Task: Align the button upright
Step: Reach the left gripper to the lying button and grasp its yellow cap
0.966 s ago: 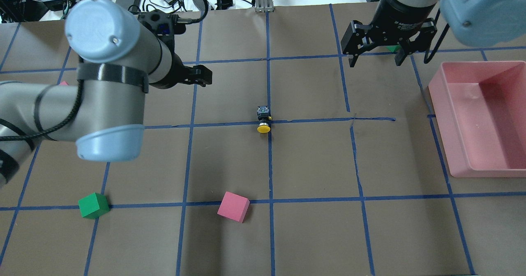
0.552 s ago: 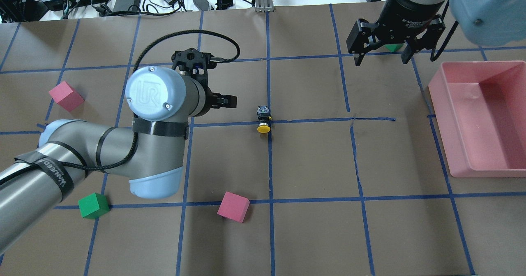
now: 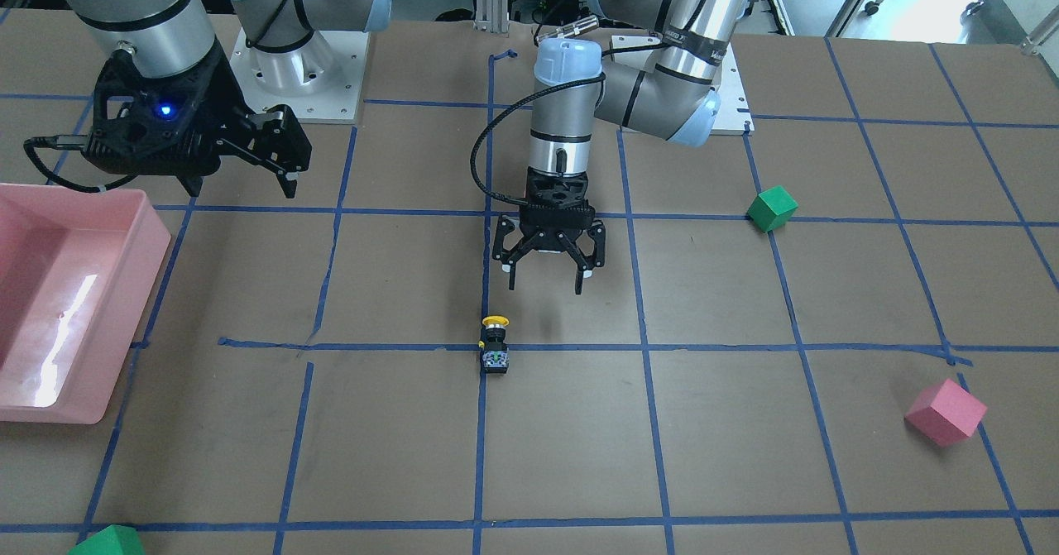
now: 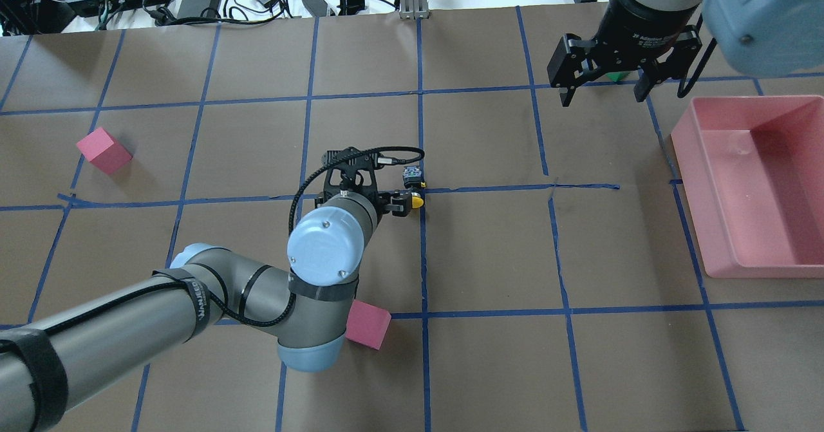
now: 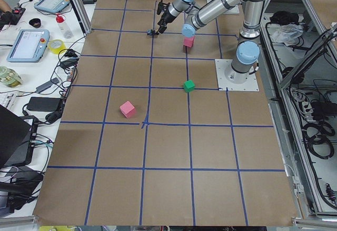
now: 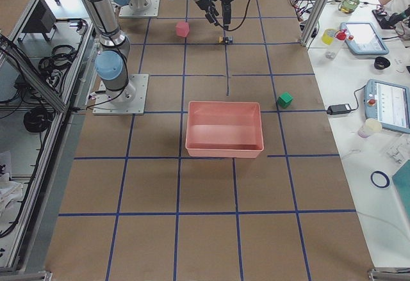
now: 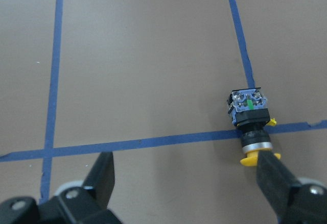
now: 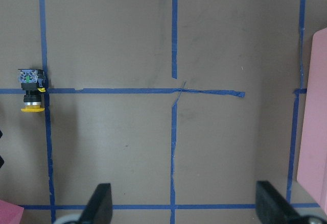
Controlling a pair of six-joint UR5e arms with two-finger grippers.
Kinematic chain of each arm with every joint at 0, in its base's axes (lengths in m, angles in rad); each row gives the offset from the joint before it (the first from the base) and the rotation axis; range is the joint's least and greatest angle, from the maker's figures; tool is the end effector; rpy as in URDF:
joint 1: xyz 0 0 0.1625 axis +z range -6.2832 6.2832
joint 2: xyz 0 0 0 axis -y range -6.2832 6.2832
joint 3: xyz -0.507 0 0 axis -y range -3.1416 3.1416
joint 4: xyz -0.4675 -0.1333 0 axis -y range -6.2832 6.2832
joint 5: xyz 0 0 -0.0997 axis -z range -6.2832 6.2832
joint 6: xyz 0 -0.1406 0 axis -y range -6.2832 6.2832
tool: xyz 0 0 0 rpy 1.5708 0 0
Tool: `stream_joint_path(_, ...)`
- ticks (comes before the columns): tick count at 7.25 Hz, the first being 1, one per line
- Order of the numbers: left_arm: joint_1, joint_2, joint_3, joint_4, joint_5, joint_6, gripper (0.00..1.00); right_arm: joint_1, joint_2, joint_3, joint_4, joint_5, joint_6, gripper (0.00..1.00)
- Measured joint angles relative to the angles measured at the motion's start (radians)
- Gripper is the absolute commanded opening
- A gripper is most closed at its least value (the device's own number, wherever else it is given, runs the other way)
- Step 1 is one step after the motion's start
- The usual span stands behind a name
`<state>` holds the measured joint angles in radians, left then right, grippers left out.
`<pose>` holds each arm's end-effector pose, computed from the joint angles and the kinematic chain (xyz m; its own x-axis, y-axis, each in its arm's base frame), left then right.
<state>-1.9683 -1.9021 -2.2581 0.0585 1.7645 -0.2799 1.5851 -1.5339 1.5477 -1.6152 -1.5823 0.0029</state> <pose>-0.3190 -0.4853 0.1880 -0.9983 0.0586 0.0069 0.0430 0.8028 -0.5947 0.1401 -0.5882 0.5252 -0.9999 -0.0111 0.0114 -0.0114 0.9995 -0.0306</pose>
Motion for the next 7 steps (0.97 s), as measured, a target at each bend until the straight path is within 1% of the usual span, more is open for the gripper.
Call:
stream_joint_path(1,-0.022,-0.028,0.006,0.009,0.022,-0.013,1.0,0.0,0.0,0.003,0.0,0.0,0.0,1.0)
stream_joint_path(2,-0.03,-0.039,0.027,-0.031,0.031,-0.017,0.99,0.0,0.0,0.005,0.0,-0.001,0.0,1.0)
stream_joint_path(4,-0.034,-0.055,0.061,-0.105,0.03,-0.046,0.86,0.0,0.0,0.006,0.0,-0.001,0.0,1.0)
stream_joint_path(5,-0.035,-0.068,0.065,-0.103,0.029,-0.07,0.86,0.0,0.0,0.006,0.0,-0.001,0.0,1.0)
stream_joint_path(6,-0.036,-0.08,0.067,-0.058,0.01,-0.081,0.86,0.0,0.0,0.006,0.0,-0.001,0.0,1.0)
stream_joint_path(7,-0.036,-0.091,0.067,0.009,-0.034,-0.096,0.86,0.0,0.0,0.007,0.0,-0.001,0.0,1.0)
